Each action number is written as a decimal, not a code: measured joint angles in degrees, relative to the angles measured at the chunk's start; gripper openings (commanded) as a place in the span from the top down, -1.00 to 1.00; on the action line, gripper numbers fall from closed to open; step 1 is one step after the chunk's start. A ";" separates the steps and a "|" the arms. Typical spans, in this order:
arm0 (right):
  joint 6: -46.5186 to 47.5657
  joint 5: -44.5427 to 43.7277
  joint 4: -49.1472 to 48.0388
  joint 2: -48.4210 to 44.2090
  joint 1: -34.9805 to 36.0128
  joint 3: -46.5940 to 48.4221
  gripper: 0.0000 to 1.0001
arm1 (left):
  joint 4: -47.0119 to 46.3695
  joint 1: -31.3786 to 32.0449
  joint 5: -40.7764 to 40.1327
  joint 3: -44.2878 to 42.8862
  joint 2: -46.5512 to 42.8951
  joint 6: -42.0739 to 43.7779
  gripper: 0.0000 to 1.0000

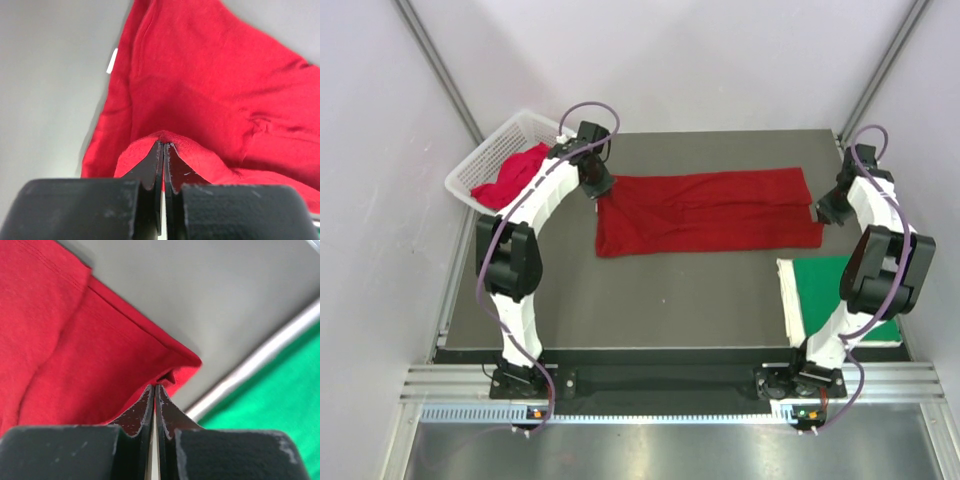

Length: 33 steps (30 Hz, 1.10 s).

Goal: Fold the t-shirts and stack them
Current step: Fold the tshirt

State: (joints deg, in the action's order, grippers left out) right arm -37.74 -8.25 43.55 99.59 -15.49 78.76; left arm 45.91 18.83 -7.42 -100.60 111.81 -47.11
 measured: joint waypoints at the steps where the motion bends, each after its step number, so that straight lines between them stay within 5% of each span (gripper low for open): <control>1: 0.31 0.31 0.09 1.16 0.09 1.05 1.00 | -0.02 -0.02 0.00 -1.29 1.25 0.42 1.00; 12: 3.26 4.28 -1.01 10.01 0.44 6.86 1.00 | 0.92 -1.55 -0.04 -9.70 10.38 3.28 1.00; 33: 4.74 5.42 -1.05 13.97 0.48 12.85 1.00 | 1.38 -3.28 -0.39 -15.69 14.78 3.85 1.00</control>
State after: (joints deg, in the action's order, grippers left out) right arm -32.99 -2.83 42.50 113.56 -15.00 91.61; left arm 47.29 15.55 -7.81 -116.29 126.58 -43.27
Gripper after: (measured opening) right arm 0.006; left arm 0.011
